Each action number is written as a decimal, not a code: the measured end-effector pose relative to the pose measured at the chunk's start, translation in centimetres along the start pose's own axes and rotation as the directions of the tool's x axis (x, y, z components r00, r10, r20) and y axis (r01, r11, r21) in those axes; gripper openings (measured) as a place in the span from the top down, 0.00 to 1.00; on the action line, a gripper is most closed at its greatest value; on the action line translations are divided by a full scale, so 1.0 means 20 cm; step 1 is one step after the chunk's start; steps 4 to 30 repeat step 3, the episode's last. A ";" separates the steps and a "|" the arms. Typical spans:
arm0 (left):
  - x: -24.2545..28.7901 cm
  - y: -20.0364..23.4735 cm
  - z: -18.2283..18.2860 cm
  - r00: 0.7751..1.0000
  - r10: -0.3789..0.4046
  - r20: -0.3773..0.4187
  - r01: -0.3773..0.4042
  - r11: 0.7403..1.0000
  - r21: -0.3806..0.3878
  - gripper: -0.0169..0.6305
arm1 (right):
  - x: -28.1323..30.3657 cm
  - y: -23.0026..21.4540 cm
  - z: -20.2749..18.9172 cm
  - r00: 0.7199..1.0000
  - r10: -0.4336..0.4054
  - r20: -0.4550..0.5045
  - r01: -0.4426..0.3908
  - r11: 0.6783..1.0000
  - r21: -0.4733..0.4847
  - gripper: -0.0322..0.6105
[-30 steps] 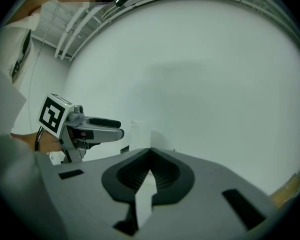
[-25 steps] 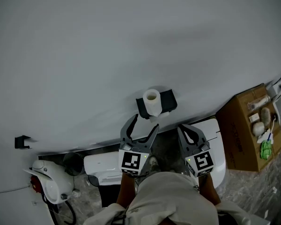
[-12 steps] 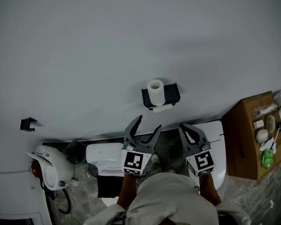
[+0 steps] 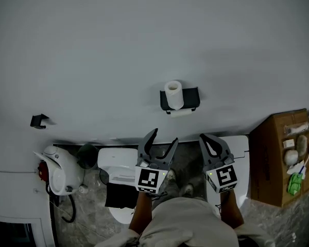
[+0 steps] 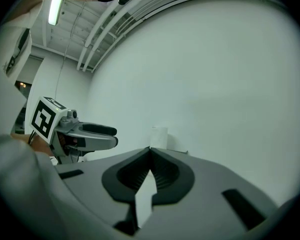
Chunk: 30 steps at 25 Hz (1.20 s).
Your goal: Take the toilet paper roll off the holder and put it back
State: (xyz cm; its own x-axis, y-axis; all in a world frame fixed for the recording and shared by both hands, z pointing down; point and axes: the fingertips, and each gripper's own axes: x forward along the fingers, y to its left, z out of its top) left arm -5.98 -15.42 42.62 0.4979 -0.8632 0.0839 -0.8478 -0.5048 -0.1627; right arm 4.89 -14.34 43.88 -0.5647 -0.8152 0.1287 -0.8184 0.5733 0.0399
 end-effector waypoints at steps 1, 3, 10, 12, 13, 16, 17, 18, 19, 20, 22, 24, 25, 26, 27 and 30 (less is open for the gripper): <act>0.00 0.00 0.00 1.000 0.006 -0.001 -0.006 1.000 -0.001 0.51 | 0.00 -0.01 0.00 1.000 0.001 0.003 -0.001 1.000 0.001 0.95; -0.01 -0.01 0.01 1.000 0.018 -0.001 -0.018 1.000 -0.002 0.52 | -0.01 -0.03 0.01 1.000 0.001 0.011 -0.001 1.000 0.004 0.95; -0.01 -0.01 0.01 1.000 0.018 -0.001 -0.018 1.000 -0.002 0.52 | -0.01 -0.03 0.01 1.000 0.001 0.011 -0.001 1.000 0.004 0.95; -0.01 -0.01 0.01 1.000 0.018 -0.001 -0.018 1.000 -0.002 0.52 | -0.01 -0.03 0.01 1.000 0.001 0.011 -0.001 1.000 0.004 0.95; -0.01 -0.01 0.01 1.000 0.018 -0.001 -0.018 1.000 -0.002 0.52 | -0.01 -0.03 0.01 1.000 0.001 0.011 -0.001 1.000 0.004 0.95; -0.01 -0.01 0.01 1.000 0.018 -0.001 -0.018 1.000 -0.002 0.52 | -0.01 -0.03 0.01 1.000 0.001 0.011 -0.001 1.000 0.004 0.95; -0.01 -0.01 0.01 1.000 0.018 -0.001 -0.018 1.000 -0.002 0.52 | -0.01 -0.03 0.01 1.000 0.001 0.011 -0.001 1.000 0.004 0.95; -0.01 -0.01 0.01 1.000 0.018 -0.001 -0.018 1.000 -0.002 0.52 | -0.01 -0.03 0.01 1.000 0.001 0.011 -0.001 1.000 0.004 0.95; -0.01 -0.01 0.01 1.000 0.018 -0.001 -0.018 1.000 -0.002 0.52 | -0.01 -0.03 0.01 1.000 0.001 0.011 -0.001 1.000 0.004 0.95; -0.01 -0.01 0.01 1.000 0.018 -0.001 -0.018 1.000 -0.002 0.52 | -0.01 -0.03 0.01 1.000 0.001 0.011 -0.001 1.000 0.004 0.95; -0.01 -0.01 0.01 1.000 0.018 -0.001 -0.018 1.000 -0.002 0.52 | -0.01 -0.03 0.01 1.000 0.001 0.011 -0.001 1.000 0.004 0.95; -0.01 -0.01 0.01 1.000 0.018 -0.001 -0.018 1.000 -0.002 0.52 | -0.01 -0.03 0.01 1.000 0.001 0.011 -0.001 1.000 0.004 0.95; -0.01 -0.01 0.01 1.000 0.018 -0.001 -0.018 1.000 -0.002 0.52 | -0.01 -0.03 0.01 1.000 0.001 0.011 -0.001 1.000 0.004 0.95; -0.01 -0.01 0.01 1.000 0.018 -0.001 -0.018 1.000 -0.002 0.52 | -0.01 -0.03 0.01 1.000 0.001 0.011 -0.001 1.000 0.004 0.95; -0.01 -0.01 0.01 1.000 0.018 -0.001 -0.018 1.000 -0.002 0.52 | -0.01 -0.03 0.01 1.000 0.001 0.011 -0.001 1.000 0.004 0.95; -0.01 -0.01 0.01 1.000 0.018 -0.001 -0.018 1.000 -0.002 0.52 | -0.01 -0.03 0.01 1.000 0.001 0.011 -0.001 1.000 0.004 0.95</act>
